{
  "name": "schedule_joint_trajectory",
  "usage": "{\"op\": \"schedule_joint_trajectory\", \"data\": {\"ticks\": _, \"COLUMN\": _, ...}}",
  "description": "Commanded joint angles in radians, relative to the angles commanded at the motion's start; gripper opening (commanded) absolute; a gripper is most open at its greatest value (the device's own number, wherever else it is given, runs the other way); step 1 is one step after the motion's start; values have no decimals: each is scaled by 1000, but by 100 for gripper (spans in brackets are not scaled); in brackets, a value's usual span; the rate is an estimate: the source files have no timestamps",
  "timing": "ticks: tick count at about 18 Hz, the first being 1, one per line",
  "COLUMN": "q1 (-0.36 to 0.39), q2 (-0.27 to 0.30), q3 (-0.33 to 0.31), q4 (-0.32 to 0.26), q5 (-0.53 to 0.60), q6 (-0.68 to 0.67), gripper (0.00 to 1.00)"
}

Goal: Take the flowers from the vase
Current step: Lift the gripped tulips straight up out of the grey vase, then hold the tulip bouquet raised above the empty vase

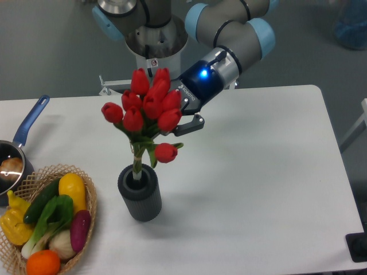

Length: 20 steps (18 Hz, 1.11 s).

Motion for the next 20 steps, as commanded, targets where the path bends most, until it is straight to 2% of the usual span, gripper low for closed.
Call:
{"op": "schedule_joint_trajectory", "data": {"ticks": 4, "q1": 26, "q2": 8, "q3": 3, "q4": -2, "q5": -40, "q6": -5, "gripper": 45}}
{"op": "schedule_joint_trajectory", "data": {"ticks": 14, "q1": 78, "q2": 23, "q3": 20, "q4": -2, "q5": -41, "q6": -55, "gripper": 43}}
{"op": "schedule_joint_trajectory", "data": {"ticks": 20, "q1": 127, "q2": 6, "q3": 74, "q4": 3, "q5": 32, "q6": -51, "gripper": 43}}
